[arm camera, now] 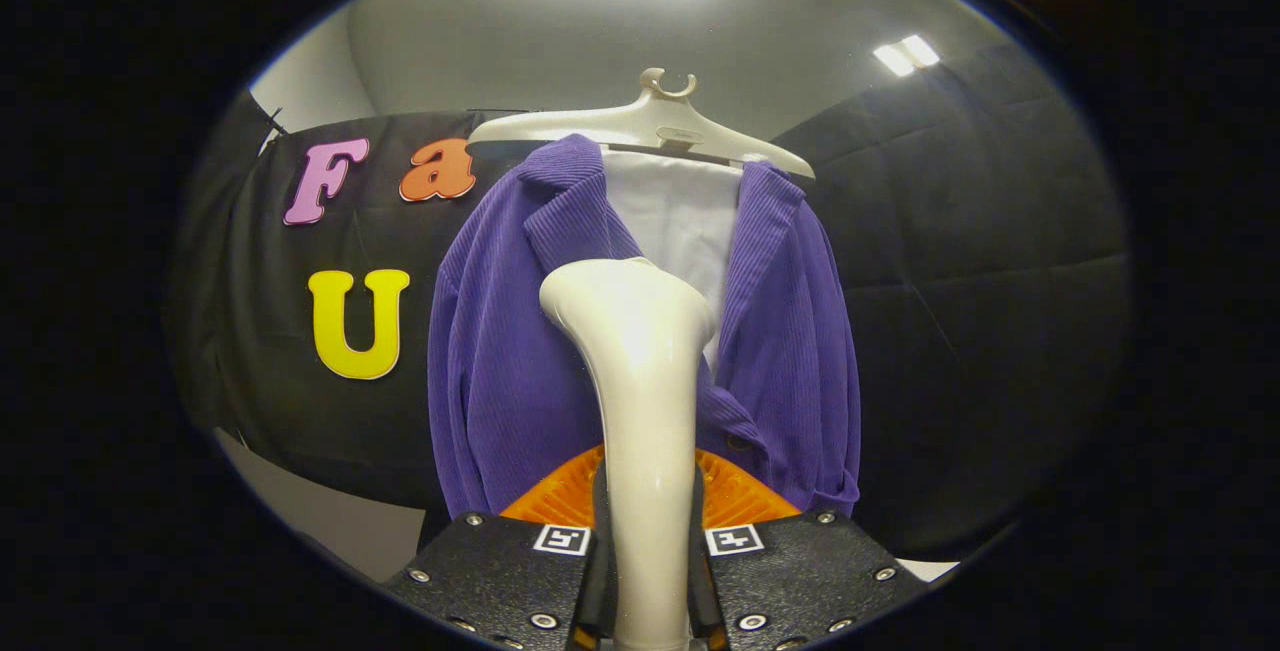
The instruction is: Iron the clothes twice with a garment steamer, once on the left side and once on the right side.
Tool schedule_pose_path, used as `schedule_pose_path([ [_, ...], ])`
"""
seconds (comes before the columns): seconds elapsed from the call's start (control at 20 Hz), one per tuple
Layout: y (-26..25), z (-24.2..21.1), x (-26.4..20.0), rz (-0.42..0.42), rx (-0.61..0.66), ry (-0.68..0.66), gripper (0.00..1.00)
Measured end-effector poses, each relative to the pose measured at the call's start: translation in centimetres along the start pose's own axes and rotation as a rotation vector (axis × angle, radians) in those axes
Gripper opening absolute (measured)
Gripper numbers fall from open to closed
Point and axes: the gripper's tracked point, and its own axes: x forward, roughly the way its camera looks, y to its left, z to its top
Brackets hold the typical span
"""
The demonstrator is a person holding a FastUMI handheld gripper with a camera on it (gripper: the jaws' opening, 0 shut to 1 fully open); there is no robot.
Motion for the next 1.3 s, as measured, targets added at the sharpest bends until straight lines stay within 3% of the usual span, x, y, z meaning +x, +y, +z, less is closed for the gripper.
schedule_pose_path([
  [0.35, 1.4, -4.2, -2.0, 0.037, -0.048, 0.058, 0.27],
  [1.3, -0.2, -18.0, -6.7, 0.006, -0.009, 0.263, 0.27],
])
